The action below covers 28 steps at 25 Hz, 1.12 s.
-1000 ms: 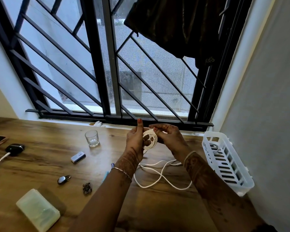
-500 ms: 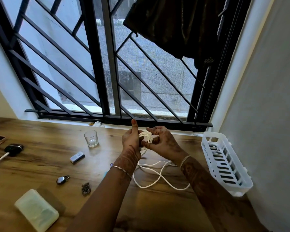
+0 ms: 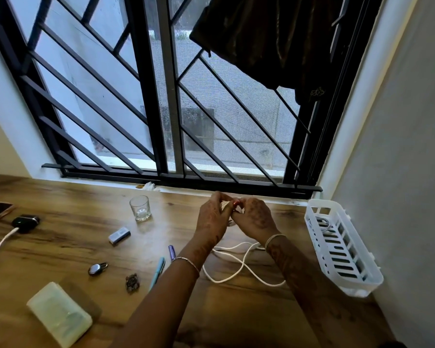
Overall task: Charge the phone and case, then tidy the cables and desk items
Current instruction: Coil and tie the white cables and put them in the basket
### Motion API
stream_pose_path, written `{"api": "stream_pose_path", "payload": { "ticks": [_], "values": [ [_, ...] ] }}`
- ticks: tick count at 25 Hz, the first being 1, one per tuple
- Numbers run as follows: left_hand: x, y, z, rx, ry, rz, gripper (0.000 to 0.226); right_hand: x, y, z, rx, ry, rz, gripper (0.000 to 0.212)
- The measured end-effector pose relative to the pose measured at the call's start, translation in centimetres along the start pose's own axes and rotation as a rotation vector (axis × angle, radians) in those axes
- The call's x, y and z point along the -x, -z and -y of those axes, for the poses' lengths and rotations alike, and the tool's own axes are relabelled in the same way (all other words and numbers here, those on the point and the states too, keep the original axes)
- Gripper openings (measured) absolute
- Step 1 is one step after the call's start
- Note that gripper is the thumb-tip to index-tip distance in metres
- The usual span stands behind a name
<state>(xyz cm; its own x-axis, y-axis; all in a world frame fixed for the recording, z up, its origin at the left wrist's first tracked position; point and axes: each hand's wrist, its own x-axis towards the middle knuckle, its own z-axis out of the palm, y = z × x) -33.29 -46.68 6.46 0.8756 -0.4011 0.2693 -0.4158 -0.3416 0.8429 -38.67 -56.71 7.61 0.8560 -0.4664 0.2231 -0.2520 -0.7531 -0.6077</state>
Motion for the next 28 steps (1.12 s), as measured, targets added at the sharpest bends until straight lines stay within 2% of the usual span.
{"api": "stream_pose_path", "payload": {
  "ticks": [3,6,8,13,16,20,22,24,28],
  "values": [
    [-0.2,0.3,0.4,-0.219,-0.169,-0.035,0.025,0.1,-0.4,-0.2,-0.004,-0.010,0.073,0.025],
    [-0.2,0.6,0.5,-0.298,-0.262,0.007,0.025,-0.1,-0.6,-0.6,-0.076,-0.055,0.112,0.037],
    [-0.3,0.8,0.5,-0.369,-0.301,0.026,0.025,-0.2,-0.5,-0.6,-0.182,-0.089,0.136,0.038],
    [-0.8,1.4,0.3,-0.457,-0.305,0.022,0.029,0.1,-0.4,-0.5,-0.511,-0.190,0.153,0.031],
    [-0.8,1.2,0.1,-0.437,-0.292,-0.027,0.030,0.2,-0.1,-0.1,-0.514,-0.200,0.056,0.017],
    [-0.6,1.0,0.0,-0.418,-0.262,-0.086,0.033,0.3,0.4,0.3,-0.552,-0.180,0.034,0.018],
    [-0.9,1.1,-0.3,-0.365,-0.216,-0.090,0.039,0.4,0.6,0.0,-0.647,-0.199,0.091,0.017],
    [-1.4,1.4,-0.7,-0.226,-0.096,-0.049,0.045,0.4,0.8,-0.1,-0.804,-0.249,0.145,0.020],
    [-1.8,1.6,-0.4,0.248,0.177,0.127,0.045,0.5,1.4,-0.4,-0.971,-0.300,0.216,0.026]
  ]
}}
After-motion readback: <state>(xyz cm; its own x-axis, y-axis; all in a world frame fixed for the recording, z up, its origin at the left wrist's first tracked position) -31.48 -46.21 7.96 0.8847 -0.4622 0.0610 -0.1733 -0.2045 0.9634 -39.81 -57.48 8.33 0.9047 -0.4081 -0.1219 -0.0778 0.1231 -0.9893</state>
